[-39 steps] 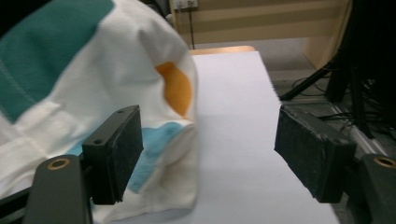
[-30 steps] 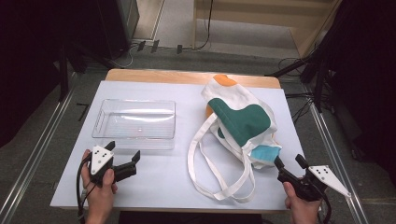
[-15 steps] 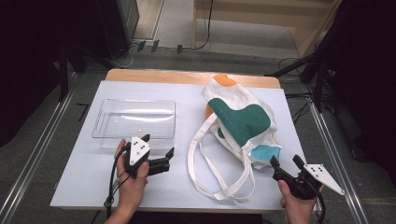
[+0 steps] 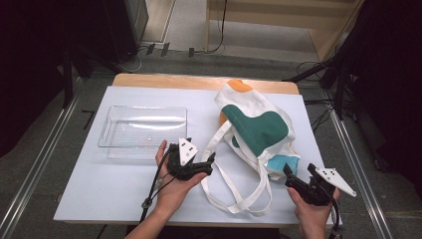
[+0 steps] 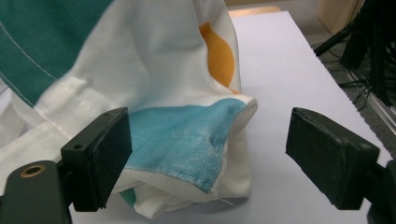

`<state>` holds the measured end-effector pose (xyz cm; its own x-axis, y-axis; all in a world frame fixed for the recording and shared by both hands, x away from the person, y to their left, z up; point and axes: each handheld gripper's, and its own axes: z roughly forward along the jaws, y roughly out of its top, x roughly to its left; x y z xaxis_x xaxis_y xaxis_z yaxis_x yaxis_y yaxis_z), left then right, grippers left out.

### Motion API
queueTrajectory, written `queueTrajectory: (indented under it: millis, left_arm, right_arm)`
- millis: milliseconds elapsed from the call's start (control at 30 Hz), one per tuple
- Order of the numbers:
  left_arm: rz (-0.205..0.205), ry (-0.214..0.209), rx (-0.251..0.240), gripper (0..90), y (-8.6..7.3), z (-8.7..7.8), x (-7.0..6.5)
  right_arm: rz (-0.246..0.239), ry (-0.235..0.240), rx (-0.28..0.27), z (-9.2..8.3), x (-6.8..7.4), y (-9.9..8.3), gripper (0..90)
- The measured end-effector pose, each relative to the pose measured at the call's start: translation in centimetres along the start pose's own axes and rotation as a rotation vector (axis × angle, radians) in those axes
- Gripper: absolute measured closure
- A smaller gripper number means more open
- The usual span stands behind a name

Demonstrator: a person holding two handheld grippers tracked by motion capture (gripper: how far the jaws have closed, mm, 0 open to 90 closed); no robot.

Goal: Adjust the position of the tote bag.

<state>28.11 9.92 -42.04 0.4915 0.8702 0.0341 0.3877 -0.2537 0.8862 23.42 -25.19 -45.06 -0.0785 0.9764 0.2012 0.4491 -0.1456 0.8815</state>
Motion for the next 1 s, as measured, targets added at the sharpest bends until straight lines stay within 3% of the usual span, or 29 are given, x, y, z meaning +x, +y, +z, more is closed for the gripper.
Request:
queueTrajectory:
  millis: [133, 233, 300, 367, 400, 433, 533, 700, 767, 867, 933, 1000]
  left_arm:
    - [0.007, -0.002, 0.026, 15.6, 0.2, 2.0, -1.0]
    - [0.013, 0.016, 0.029, 18.7, -0.2, 3.2, -1.6]
    - [0.032, 0.041, 0.026, 25.7, -0.5, 3.9, -1.9]
    - [0.039, 0.087, 0.018, 40.2, -0.7, 4.5, -1.9]
    - [0.026, 0.08, 0.021, 45.4, -0.7, 4.9, -1.9]
    - [0.018, 0.07, 0.04, 47.3, -0.7, 5.3, -1.8]
    - [0.017, 0.061, 0.098, 47.7, -0.8, 6.6, -1.9]
    - [-0.033, 0.066, 0.191, 55.0, -1.5, 8.3, -1.3]
    - [-0.06, 0.032, 0.238, 58.5, -1.7, 8.8, -1.0]
    - [-0.076, 0.006, 0.251, 72.6, -1.8, 8.7, -0.9]
    - [-0.075, -0.037, 0.257, 86.2, -1.9, 8.5, -0.9]
    - [-0.084, -0.083, 0.253, 88.4, -2.1, 8.1, -1.0]
  right_arm:
    - [0.018, -0.009, 0.046, 0.7, -0.1, -0.3, 19.8]
    - [-0.006, -0.008, 0.071, 1.1, 0.1, -0.7, 27.9]
    - [0.001, 0.008, 0.086, 1.3, 0.3, -0.9, 33.2]
    - [-0.005, 0.025, 0.096, 1.5, 0.3, -1.1, 39.4]
    - [-0.004, 0.041, 0.1, 1.6, 0.3, -1.2, 45.4]
    - [-0.012, 0.063, 0.102, 1.7, 0.2, -1.3, 49.8]
    - [-0.036, 0.056, 0.094, 1.7, 0.2, -1.5, 56.9]
    - [-0.029, 0.085, 0.089, 1.6, -0.5, -1.4, 69.5]
    - [-0.036, 0.105, 0.087, 1.4, -0.8, -1.3, 71.7]
    - [-0.039, 0.118, 0.083, 1.3, -1.1, -1.2, 73.9]
    - [-0.041, 0.116, 0.076, 1.3, -1.2, -1.1, 74.6]
    - [-0.041, 0.112, 0.074, 1.2, -1.4, -1.0, 74.9]
